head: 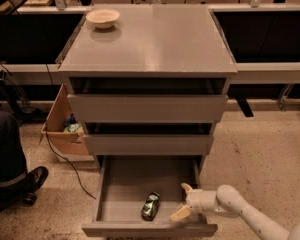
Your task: Place green can into bottom drawer
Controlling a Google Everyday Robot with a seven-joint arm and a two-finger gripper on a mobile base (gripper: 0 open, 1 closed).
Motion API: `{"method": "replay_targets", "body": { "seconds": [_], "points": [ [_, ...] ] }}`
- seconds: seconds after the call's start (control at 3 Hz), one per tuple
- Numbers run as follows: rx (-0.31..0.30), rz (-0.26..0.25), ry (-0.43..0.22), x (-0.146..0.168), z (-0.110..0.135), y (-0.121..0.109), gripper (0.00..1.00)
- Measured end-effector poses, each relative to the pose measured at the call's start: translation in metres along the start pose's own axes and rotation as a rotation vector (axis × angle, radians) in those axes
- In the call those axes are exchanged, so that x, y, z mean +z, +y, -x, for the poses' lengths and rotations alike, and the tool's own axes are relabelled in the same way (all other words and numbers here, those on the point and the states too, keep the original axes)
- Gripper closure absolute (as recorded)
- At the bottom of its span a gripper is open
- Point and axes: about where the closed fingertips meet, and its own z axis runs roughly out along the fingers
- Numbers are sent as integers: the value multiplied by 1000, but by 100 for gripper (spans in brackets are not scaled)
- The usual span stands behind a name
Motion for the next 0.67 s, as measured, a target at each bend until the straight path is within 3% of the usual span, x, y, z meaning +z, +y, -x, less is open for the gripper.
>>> {"method": "replay_targets", "body": {
  "seconds": [0.33,0.67],
  "points": [
    [-44,-26,32,-62,21,2,0],
    [-46,-27,33,-62,22,2,0]
  ]
}}
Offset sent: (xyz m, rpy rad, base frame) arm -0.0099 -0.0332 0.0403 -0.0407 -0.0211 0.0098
